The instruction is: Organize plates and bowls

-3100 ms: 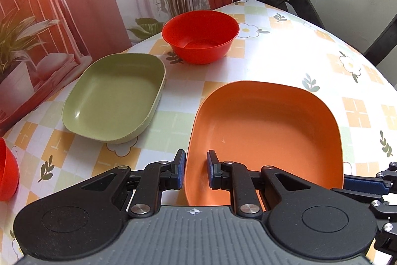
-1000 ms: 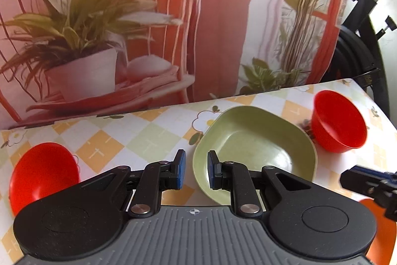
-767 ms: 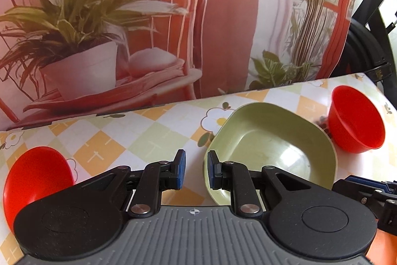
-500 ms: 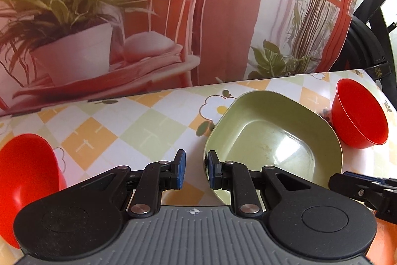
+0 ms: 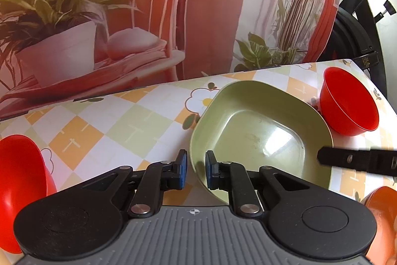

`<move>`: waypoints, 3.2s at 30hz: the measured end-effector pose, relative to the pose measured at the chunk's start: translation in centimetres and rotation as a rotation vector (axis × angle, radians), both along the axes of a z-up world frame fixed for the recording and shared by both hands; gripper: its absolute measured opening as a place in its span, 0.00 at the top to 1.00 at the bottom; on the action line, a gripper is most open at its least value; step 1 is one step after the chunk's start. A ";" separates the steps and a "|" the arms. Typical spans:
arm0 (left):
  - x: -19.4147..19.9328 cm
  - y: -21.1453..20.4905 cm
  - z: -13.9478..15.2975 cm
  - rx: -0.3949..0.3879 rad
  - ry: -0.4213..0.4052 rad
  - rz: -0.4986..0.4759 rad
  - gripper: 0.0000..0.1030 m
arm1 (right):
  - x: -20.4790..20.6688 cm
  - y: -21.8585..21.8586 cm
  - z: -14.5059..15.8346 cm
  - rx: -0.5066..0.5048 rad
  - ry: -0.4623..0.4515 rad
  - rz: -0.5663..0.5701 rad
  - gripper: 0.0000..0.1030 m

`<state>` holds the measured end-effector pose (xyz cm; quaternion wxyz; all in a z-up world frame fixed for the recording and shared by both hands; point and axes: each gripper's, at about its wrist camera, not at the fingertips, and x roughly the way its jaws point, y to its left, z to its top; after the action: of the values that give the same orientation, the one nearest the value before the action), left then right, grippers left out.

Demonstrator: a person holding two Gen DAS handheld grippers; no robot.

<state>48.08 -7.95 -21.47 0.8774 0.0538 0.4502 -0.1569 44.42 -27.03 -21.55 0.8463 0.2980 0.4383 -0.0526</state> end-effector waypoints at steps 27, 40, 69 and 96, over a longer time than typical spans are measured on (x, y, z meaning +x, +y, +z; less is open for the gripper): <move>-2.6 0.5 2.4 -0.017 -0.056 0.002 0.89 | -0.8 -0.3 0.6 0.047 -0.026 -0.072 0.92; -7.8 0.5 6.4 -0.031 -0.111 0.006 0.89 | -6.1 -0.4 4.6 0.066 -0.095 -0.070 0.92; -16.7 -5.5 5.9 -0.065 -0.071 -0.144 0.89 | -19.8 -6.6 5.3 -0.005 -0.169 -0.141 0.92; -18.5 -6.9 2.6 -0.041 -0.038 -0.113 0.88 | -21.7 -7.8 2.8 0.003 -0.107 -0.132 0.92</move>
<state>29.57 -14.87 -18.91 0.8764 0.0641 0.4264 -0.2146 22.73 -34.87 -18.77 0.8628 0.3299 0.3720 -0.0916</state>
